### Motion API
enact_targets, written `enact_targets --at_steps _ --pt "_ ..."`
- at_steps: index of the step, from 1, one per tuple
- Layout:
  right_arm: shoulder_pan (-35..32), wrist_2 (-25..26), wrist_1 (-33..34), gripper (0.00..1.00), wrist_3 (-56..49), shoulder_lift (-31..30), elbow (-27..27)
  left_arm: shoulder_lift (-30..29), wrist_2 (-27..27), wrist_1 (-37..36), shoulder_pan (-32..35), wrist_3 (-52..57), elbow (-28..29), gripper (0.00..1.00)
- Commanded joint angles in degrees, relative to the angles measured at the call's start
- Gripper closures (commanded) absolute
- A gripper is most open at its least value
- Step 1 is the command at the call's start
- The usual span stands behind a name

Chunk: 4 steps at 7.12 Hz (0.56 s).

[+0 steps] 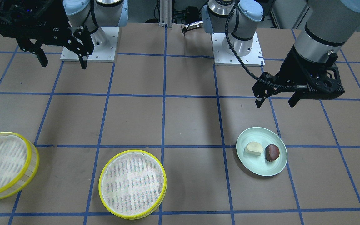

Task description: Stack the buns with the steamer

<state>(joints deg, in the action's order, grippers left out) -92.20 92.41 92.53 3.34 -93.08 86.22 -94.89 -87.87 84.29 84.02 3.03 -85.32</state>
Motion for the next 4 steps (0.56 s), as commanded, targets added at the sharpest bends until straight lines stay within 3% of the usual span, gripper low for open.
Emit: enact_targets --at_steps 1,4 --pt "0.00 -0.04 0.11 0.00 0.00 0.26 0.09 0.06 -0.11 0.09 -0.08 0.04 -0.19 0.00" --pt "0.09 0.05 -0.06 0.00 0.00 0.18 0.09 -0.38 -0.37 -0.35 -0.35 0.04 -1.77 0.00"
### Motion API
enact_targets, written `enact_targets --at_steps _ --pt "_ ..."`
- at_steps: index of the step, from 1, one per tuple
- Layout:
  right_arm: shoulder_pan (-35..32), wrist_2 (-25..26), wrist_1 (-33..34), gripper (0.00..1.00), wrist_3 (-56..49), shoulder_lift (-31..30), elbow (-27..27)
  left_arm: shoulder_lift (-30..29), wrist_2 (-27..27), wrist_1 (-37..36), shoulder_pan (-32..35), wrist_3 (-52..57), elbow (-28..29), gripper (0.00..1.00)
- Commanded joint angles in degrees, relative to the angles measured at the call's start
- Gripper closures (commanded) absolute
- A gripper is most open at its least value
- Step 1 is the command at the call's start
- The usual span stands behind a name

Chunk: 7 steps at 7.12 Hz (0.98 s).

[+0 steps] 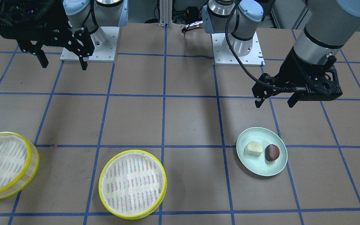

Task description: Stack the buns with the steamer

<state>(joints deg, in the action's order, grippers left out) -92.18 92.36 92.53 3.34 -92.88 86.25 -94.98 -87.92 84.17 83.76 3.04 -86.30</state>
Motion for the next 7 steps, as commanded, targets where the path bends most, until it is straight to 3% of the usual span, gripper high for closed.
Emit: enact_targets --at_steps 1,4,7 --pt "-0.01 0.19 -0.16 0.00 0.00 -0.03 0.06 -1.42 -0.06 -0.58 -1.22 0.39 -2.37 0.00" --pt "0.07 0.28 0.19 0.00 -0.09 0.33 0.15 -6.07 -0.24 -14.95 -4.55 17.56 -12.11 0.00" --pt "0.34 -0.07 0.28 0.00 -0.09 0.50 0.15 -13.10 -0.23 -19.03 -5.36 23.78 -12.58 0.00"
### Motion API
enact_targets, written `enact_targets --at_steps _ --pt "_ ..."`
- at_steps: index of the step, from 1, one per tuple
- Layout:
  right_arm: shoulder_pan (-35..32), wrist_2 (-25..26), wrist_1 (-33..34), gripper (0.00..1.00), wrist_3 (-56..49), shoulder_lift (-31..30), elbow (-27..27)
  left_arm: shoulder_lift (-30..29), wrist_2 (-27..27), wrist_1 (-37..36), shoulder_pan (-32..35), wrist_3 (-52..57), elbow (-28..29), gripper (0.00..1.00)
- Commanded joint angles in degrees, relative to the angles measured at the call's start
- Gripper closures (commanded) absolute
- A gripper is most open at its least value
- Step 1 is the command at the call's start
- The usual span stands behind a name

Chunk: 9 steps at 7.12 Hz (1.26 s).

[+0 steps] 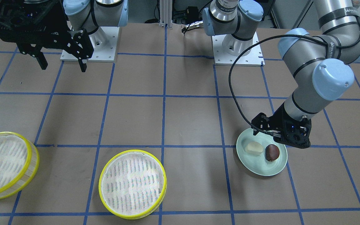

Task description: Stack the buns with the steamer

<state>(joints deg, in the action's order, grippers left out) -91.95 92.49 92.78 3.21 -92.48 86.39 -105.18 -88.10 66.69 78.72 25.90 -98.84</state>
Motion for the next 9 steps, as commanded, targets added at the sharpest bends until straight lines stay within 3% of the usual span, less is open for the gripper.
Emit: enact_targets --at_steps 1,5,8,9 --pt "0.10 0.23 -0.06 0.00 0.04 0.11 0.00 -5.10 0.12 -1.65 -1.28 -10.84 0.22 0.00" --pt "0.19 0.32 -0.14 0.00 -1.00 0.19 0.00 -11.26 0.38 -2.00 -1.46 -42.35 0.93 0.00" --pt "0.45 0.32 -0.06 0.00 -2.50 0.11 0.00 -12.32 2.40 -1.30 -1.46 -56.20 0.41 0.00" --pt "0.45 0.24 0.03 0.00 -2.68 0.19 0.09 -12.76 2.41 -1.30 -1.46 -56.39 0.05 0.15"
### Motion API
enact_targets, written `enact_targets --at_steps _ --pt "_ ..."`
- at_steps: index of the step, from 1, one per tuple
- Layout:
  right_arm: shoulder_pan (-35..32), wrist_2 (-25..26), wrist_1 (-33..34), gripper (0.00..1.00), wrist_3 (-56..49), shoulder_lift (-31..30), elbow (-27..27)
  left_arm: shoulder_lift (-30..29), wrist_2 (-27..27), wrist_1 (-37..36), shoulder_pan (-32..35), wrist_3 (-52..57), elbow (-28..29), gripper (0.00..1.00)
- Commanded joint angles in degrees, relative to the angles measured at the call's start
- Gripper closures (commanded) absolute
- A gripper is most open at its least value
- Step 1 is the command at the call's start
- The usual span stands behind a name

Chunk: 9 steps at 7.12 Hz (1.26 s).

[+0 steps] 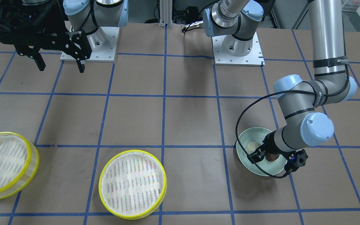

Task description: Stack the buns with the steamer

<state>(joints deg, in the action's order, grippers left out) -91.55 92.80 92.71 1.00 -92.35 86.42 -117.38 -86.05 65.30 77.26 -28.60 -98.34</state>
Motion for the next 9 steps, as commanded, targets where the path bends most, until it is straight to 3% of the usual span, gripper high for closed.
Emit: enact_targets --at_steps 1,3,6,8,9 --pt "0.06 0.01 0.10 0.00 -0.56 -0.02 -0.02 -0.83 0.44 0.27 0.00 -2.16 -0.54 0.68" --pt "0.06 0.01 0.19 0.00 -0.56 0.07 -0.02 -0.83 0.36 0.27 0.00 -1.90 -0.45 1.00" --pt "0.06 2.11 -0.78 0.00 -0.56 -0.20 -0.02 0.74 1.92 -0.70 0.44 -0.93 3.48 1.00" --pt "0.14 2.12 -0.25 0.00 -3.70 0.33 0.33 1.10 10.23 -2.09 4.72 0.73 7.89 1.00" --pt "0.49 2.73 -0.25 0.00 -4.33 0.24 0.24 1.02 11.24 -7.15 6.66 -0.22 8.07 1.00"
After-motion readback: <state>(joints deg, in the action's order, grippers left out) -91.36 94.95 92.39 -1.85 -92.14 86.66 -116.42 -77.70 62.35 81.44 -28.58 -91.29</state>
